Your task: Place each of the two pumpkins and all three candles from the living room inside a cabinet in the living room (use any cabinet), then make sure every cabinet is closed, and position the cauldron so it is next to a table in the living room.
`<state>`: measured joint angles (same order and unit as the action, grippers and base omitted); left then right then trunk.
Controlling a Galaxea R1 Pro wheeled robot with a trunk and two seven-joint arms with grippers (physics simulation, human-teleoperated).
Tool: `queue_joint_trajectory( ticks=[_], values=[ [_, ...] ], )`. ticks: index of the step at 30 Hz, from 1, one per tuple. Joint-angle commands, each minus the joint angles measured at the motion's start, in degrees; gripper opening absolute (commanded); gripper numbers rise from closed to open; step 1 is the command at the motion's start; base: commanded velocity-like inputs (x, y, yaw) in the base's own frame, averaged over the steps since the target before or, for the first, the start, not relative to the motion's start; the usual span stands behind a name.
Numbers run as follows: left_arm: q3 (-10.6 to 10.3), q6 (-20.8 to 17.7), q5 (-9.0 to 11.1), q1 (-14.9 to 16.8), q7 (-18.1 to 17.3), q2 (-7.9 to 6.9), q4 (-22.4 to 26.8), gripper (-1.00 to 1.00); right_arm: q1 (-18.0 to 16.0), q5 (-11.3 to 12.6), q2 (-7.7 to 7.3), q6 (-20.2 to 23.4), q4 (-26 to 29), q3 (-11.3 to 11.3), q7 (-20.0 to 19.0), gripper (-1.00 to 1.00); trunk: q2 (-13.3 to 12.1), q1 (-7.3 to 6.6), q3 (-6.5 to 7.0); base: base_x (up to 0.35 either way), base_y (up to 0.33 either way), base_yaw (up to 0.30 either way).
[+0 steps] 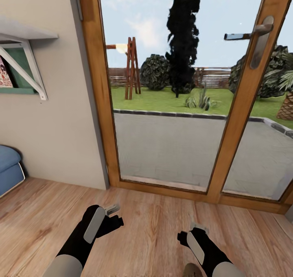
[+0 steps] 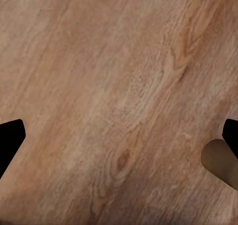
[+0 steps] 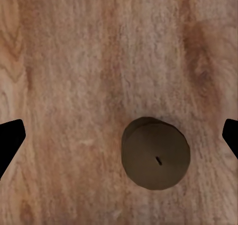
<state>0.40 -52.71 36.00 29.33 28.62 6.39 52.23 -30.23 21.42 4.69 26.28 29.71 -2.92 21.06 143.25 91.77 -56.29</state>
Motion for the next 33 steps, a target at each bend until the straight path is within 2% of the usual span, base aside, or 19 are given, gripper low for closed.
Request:
queue_joint_trajectory(
  ticks=[1, 9, 33],
  values=[
    [0.04, -0.11, 0.62, 0.03, 0.56, 0.02, 0.06, 1.0, -0.01, 0.61, -0.05, -0.44, 0.06, -0.3, 0.53, 1.0, 0.04, 0.01, -0.29, 0.0, 0.0, 0.0],
    [0.04, -0.11, 0.61, 0.03, 0.56, 0.06, 0.06, 1.0, 0.0, 0.66, -1.2, -1.62, 0.0, -0.24, 0.65, 1.0, 0.15, 0.22, -2.06, 0.0, 0.0, 0.0],
    [0.04, -0.13, 0.56, 0.03, 0.56, 0.61, 0.06, 1.0, 0.0, 0.75, -1.19, -1.48, 0.35, -0.27, 0.15, 1.0, 0.47, 0.84, -7.38, 0.0, 0.0, 0.0]
  ],
)
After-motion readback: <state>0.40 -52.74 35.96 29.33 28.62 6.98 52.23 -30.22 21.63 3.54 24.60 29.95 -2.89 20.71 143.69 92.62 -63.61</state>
